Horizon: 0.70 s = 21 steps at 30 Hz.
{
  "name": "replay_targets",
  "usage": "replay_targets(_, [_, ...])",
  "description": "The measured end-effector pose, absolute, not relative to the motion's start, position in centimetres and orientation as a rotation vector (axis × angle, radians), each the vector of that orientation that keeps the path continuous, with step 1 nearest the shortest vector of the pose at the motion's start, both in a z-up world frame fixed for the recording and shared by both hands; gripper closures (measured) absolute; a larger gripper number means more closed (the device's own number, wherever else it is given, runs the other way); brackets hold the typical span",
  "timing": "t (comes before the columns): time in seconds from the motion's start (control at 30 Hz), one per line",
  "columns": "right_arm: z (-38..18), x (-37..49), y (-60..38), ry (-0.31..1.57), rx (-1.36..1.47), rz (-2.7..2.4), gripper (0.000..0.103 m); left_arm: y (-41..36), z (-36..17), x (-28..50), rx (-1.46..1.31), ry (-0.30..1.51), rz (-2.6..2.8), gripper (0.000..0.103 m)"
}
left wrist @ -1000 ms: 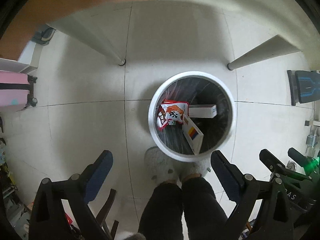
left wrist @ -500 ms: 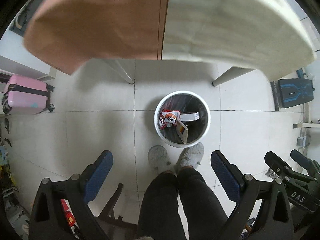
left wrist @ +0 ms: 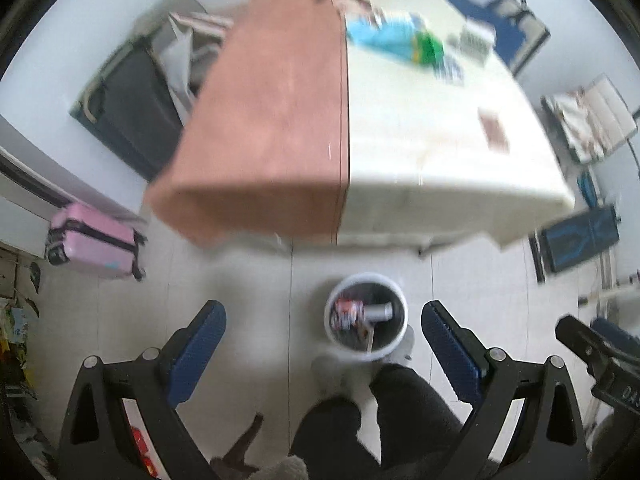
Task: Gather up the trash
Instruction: 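Move both tools back over the table, then grasp the blue-green packet with the left tool while the right tool grasps the torn white box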
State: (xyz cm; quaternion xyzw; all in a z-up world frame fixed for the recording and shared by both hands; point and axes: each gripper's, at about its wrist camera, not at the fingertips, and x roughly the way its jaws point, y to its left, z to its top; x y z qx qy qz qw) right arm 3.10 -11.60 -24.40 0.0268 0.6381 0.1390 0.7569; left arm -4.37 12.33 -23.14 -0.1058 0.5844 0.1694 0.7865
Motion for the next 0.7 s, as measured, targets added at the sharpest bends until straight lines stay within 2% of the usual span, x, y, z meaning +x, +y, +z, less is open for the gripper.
replay_targets(0.13, [-21.1, 8.1, -11.7, 1.336, 0.069, 0.305, 0.001, 14.0, -19.9, 0.8, -0.245, 1.17, 0.418, 0.003])
replay_targets(0.33, [-19.5, 20.3, -12.7, 1.296, 0.087, 0.281, 0.001, 16.8, -19.7, 10.9, -0.383, 1.189, 0.455, 0.003])
replay_targets(0.7, [-26.5, 51.8, -9.7, 1.403, 0.246, 0.163, 0.001, 20.2, -26.9, 30.5, -0.757, 1.307, 0.555, 0.003])
